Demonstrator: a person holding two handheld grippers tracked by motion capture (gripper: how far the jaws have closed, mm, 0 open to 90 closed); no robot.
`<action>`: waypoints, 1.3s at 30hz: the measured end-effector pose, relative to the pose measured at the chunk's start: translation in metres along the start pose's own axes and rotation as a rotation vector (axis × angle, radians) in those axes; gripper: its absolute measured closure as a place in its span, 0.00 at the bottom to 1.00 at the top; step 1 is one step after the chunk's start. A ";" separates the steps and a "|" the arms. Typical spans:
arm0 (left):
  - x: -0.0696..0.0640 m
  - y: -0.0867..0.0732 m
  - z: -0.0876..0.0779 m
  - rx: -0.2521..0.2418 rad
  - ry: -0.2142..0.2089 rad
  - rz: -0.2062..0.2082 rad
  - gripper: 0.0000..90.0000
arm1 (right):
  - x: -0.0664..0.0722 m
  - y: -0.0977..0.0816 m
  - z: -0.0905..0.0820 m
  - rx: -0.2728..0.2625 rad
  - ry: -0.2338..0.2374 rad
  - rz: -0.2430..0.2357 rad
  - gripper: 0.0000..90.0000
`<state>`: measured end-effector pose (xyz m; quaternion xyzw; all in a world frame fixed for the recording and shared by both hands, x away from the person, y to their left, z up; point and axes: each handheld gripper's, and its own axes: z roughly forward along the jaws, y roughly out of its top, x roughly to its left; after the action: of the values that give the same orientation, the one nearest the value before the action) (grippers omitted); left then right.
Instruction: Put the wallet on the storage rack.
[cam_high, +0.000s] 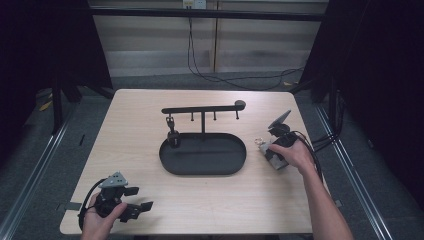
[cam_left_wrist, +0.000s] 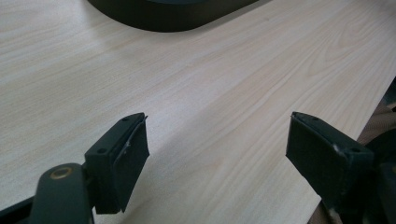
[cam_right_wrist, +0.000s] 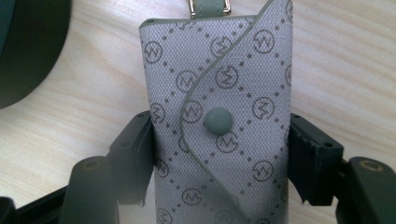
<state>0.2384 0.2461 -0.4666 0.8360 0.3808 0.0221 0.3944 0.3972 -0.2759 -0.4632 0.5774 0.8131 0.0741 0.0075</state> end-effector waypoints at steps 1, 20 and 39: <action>0.000 0.000 0.000 0.000 0.001 0.001 0.23 | -0.001 -0.001 -0.001 -0.004 -0.001 -0.003 0.36; 0.000 0.000 -0.002 -0.006 -0.004 0.009 0.23 | 0.002 -0.003 -0.024 -0.040 -0.010 -0.012 0.37; 0.000 0.000 -0.002 -0.011 -0.010 0.017 0.22 | 0.007 0.000 -0.052 -0.080 -0.020 -0.011 0.36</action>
<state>0.2380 0.2471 -0.4653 0.8373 0.3714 0.0235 0.4006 0.3901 -0.2755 -0.4108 0.5729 0.8125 0.1006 0.0391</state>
